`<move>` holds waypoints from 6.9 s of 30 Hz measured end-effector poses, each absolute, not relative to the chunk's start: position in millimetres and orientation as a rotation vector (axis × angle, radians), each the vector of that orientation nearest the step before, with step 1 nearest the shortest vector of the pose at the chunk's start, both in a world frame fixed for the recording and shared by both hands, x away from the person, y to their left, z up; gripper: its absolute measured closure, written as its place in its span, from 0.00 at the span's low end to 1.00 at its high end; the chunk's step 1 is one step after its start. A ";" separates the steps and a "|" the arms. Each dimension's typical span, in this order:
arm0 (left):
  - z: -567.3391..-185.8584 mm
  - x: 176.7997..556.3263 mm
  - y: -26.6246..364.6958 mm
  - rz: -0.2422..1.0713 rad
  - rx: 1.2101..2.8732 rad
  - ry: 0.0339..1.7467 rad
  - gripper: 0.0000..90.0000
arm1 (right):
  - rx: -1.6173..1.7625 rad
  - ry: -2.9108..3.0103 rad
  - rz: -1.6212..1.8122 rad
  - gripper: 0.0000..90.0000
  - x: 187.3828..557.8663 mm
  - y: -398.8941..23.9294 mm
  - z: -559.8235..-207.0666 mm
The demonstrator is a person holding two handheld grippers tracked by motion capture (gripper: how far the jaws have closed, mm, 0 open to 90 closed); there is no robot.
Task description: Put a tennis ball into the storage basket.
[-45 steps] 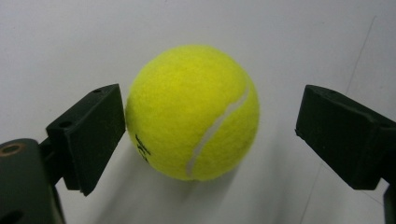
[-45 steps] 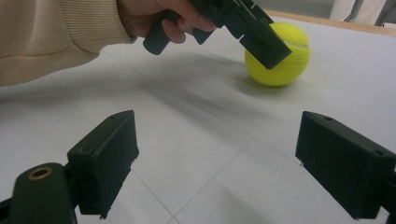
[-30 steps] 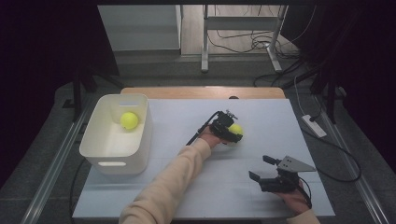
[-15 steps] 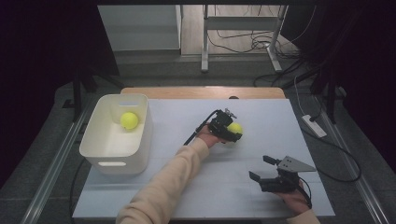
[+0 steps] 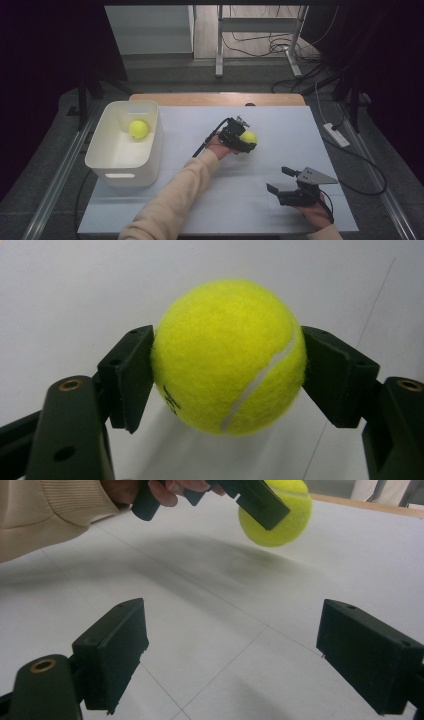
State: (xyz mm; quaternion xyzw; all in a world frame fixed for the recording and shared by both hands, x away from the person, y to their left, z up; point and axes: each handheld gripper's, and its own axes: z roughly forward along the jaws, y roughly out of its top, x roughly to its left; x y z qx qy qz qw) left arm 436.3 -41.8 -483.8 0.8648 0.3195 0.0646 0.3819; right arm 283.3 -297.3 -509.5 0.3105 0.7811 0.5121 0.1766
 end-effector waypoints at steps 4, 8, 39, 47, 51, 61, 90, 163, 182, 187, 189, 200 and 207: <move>-483.1 434.7 -35.4 0.164 2.199 0.818 0.30 | 0.879 2.210 1.449 0.15 283.3 -297.0 -509.5; -481.9 432.4 -30.2 0.166 2.186 0.821 0.30 | 0.880 2.210 1.448 0.15 283.3 -297.2 -509.5; -457.8 405.9 -11.1 0.195 2.111 0.763 0.30 | 0.885 2.208 1.447 0.15 283.2 -297.3 -509.8; -451.7 400.2 -5.2 0.209 2.090 0.758 0.30 | 0.883 2.207 1.443 0.15 283.1 -297.1 -509.7; -449.6 398.1 -2.5 0.218 2.092 0.752 0.30 | 0.883 2.208 1.442 0.15 283.0 -296.9 -509.8; -441.8 390.3 6.4 0.236 2.068 0.737 0.30 | 0.881 2.209 1.441 0.15 283.3 -296.7 -510.0; -419.9 366.6 25.6 0.270 1.991 0.705 0.30 | 0.879 2.208 1.437 0.15 282.9 -296.4 -509.9; -378.8 342.1 101.8 0.425 1.856 0.806 0.30 | 0.888 2.204 1.433 0.14 282.9 -295.8 -509.9; -375.9 335.3 127.9 0.461 1.824 0.850 0.30 | 0.884 2.202 1.432 0.14 282.5 -295.3 -509.9; -377.1 334.8 134.1 0.468 1.819 0.865 0.30 | 0.884 2.201 1.431 0.14 282.4 -295.3 -509.9; -377.6 334.5 137.0 0.471 1.815 0.872 0.30 | 0.885 2.202 1.431 0.14 282.4 -295.3 -509.9; -378.2 332.7 152.8 0.484 1.784 0.905 0.30 | 0.884 2.202 1.429 0.14 282.3 -295.0 -510.0; -378.1 331.5 159.4 0.492 1.779 0.920 0.30 | 0.884 2.196 1.430 0.14 282.8 -295.1 -509.9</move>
